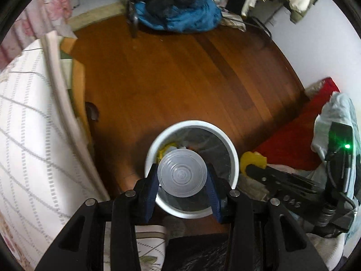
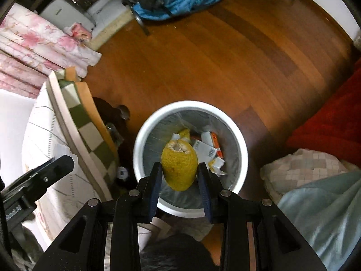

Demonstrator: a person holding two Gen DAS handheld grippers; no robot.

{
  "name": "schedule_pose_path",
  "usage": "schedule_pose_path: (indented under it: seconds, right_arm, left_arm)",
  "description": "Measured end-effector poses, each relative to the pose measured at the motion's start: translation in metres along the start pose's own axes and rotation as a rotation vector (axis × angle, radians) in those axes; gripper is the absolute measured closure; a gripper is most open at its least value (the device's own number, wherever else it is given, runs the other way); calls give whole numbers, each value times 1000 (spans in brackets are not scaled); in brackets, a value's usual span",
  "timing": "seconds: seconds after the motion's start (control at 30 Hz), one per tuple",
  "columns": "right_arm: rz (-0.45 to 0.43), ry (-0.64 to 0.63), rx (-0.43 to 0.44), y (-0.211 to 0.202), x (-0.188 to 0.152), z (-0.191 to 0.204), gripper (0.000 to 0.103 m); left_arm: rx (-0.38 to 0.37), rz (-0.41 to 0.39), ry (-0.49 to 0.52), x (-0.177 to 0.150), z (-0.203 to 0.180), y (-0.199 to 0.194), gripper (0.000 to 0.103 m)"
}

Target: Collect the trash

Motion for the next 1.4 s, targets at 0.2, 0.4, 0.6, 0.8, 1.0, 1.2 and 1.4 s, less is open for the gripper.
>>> schedule_pose_path:
  seconds: [0.2,0.4,0.6,0.8,1.0,1.2,1.4]
  right_arm:
    - [11,16,-49,0,-3,-14,42]
    - [16,-13,-138,-19,-14,-12,4]
    - [1,-43,-126,-47,-30,8,3]
    - [-63,-71,-78,-97,-41,37,3]
    - [-143,-112,-19,-163,-56,70,2]
    - [-204,-167,48,-226,-79,111,2]
    - [-237,-212,112,-276,-101,143,2]
  left_arm:
    - [55,21,22,-5,-7,5,55]
    - [113,-21,28,-15,3,-12,8]
    - [149,-54,29,-31,12,-35,7]
    - [151,-116,26,-34,13,-76,7]
    - [132,-205,18,-38,17,-138,7]
    - [99,-298,34,-49,19,-206,7]
    - [67,-356,45,-65,19,-253,7]
Point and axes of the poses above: each gripper's, at about its wrist camera, not at the fingertips, and y roughly the way its jaws point, z to its left, x to its top, the point moved 9 cm from there along y, roughly the way its jaws point, and after that the axes turned 14 degrees about x, right-handed, at the moved point
